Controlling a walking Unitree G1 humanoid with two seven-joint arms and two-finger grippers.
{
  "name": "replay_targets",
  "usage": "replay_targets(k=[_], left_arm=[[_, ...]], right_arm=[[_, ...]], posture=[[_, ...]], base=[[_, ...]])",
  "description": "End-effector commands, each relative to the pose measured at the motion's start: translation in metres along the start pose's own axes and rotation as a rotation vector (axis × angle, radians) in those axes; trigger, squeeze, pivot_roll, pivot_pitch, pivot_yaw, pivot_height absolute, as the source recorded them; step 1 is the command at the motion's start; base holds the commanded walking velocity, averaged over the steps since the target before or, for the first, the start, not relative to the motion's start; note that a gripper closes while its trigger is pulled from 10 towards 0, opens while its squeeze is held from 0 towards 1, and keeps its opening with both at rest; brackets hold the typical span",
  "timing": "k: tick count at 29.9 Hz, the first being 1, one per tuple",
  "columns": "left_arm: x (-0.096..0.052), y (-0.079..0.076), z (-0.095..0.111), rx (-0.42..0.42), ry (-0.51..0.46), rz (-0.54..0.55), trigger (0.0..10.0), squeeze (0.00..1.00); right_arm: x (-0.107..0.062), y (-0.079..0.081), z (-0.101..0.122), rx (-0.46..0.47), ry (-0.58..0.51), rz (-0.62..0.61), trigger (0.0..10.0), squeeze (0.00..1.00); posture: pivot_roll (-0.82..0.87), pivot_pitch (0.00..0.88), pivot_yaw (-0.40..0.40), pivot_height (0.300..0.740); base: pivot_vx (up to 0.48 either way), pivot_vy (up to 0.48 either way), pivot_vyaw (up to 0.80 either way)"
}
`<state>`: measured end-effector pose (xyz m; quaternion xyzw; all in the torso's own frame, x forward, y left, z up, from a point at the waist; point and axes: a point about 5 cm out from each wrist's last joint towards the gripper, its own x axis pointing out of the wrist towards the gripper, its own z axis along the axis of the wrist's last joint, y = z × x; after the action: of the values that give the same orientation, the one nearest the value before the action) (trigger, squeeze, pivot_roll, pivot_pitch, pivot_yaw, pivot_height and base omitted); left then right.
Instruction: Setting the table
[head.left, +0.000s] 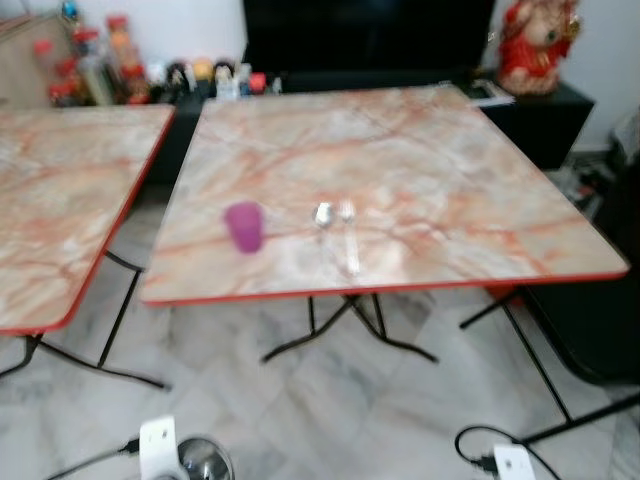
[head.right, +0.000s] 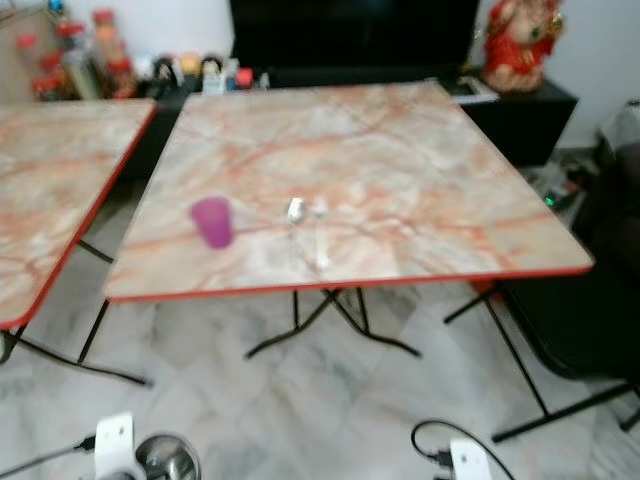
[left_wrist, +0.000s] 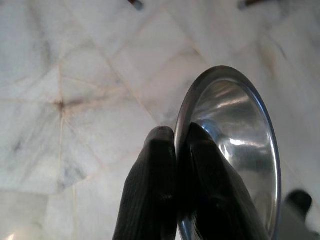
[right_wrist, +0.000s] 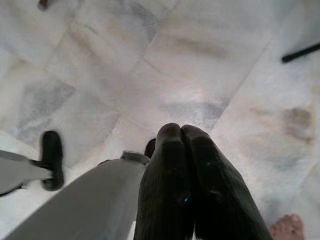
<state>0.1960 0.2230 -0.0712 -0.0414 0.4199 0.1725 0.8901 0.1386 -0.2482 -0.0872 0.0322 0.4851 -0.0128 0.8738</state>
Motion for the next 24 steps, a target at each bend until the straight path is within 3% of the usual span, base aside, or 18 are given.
replay_targets(k=[1,5,12,15,19,24], left_arm=[[-0.0010,0.0098,-0.0065,0.014,0.018,0.027,10.0,0.00],[-0.0011,0.0104,-0.0070,0.014,0.018,0.029,10.0,0.00],[-0.0011,0.0097,-0.0073,0.014,0.019,0.029,10.0,0.00],[-0.0010,0.0096,-0.0067,0.013,0.017,0.028,10.0,0.00],[-0.0009,0.0098,-0.0064,0.011,0.016,0.029,10.0,0.00],[-0.0008,0.0098,-0.0055,0.013,0.014,0.027,10.0,0.00]], right_arm=[[0.0018,0.0029,0.0054,-0.014,-0.028,-0.015,10.0,0.00],[0.0017,0.0029,0.0028,0.036,-0.020,-0.021,10.0,0.00],[0.0015,0.0021,0.0039,-0.013,-0.014,-0.011,10.0,0.00],[0.0014,0.0006,0.0061,-0.063,-0.020,-0.029,10.0,0.00],[0.0015,0.0022,0.0032,0.021,-0.019,-0.019,10.0,0.00],[0.0019,0.0047,0.0039,0.017,-0.019,0.014,10.0,0.00]], posture=[[0.00,0.050,-0.023,0.740],[0.01,0.055,-0.023,0.740],[0.00,0.056,-0.027,0.740],[0.00,0.056,-0.028,0.740],[0.00,0.058,-0.027,0.740],[0.00,0.058,-0.024,0.740]], base=[[0.000,0.480,0.80],[0.000,0.480,0.50],[0.000,0.480,0.00],[0.000,0.480,0.70],[0.000,0.480,0.60],[0.000,0.480,0.00]])
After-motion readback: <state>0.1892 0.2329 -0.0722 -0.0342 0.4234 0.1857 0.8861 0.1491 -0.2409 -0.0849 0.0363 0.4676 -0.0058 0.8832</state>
